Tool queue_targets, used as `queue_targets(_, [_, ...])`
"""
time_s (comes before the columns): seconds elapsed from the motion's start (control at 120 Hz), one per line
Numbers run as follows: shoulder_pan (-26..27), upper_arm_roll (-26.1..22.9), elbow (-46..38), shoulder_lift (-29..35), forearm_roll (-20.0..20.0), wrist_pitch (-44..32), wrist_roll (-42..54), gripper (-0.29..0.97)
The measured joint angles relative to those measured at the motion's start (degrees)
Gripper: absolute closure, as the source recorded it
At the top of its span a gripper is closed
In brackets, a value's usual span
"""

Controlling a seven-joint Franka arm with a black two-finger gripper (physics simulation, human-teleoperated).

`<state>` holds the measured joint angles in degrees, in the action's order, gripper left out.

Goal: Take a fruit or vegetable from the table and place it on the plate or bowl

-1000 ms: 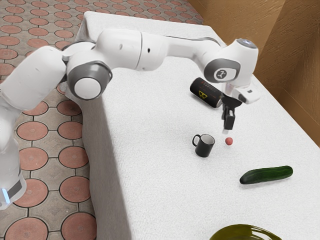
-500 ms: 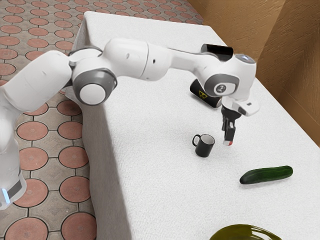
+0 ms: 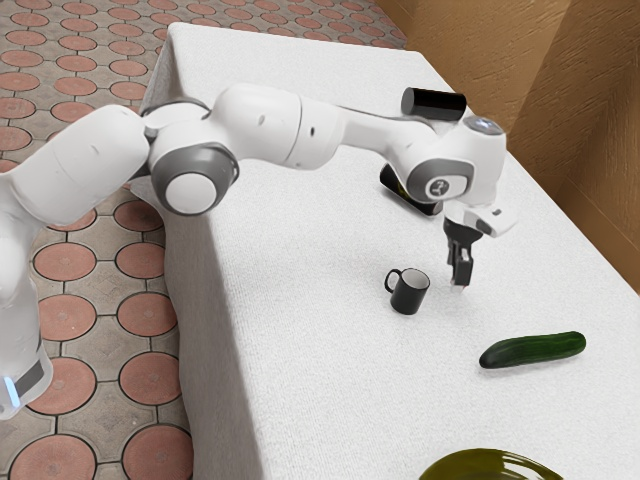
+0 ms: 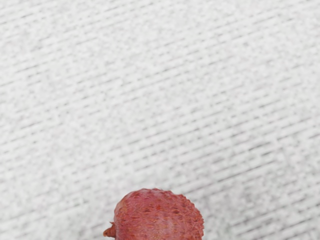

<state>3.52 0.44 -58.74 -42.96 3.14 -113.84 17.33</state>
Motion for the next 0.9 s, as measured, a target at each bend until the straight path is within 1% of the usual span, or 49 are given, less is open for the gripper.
queue_targets(0.167, [-0.13,-0.42,-0.01,-0.63,0.02,-1.71,-0.09,0.09])
queue_targets(0.275, [-0.25,-0.74,-0.07,-0.89,0.02,-2.3,-0.14,0.12])
queue_targets(0.467, [-0.27,-0.73,-0.1,-1.04,-0.05,-2.71,-0.21,0.25])
queue_targets(0.7, [-0.19,-0.67,-0.5,-1.02,-0.18,-2.67,-0.67,0.46])
queue_targets(0.792, [-0.19,-0.41,-0.25,-0.68,-0.41,-2.13,-0.92,0.49])
queue_targets(0.9, [-0.24,-0.04,-0.01,0.58,-0.63,-0.83,-1.19,0.49])
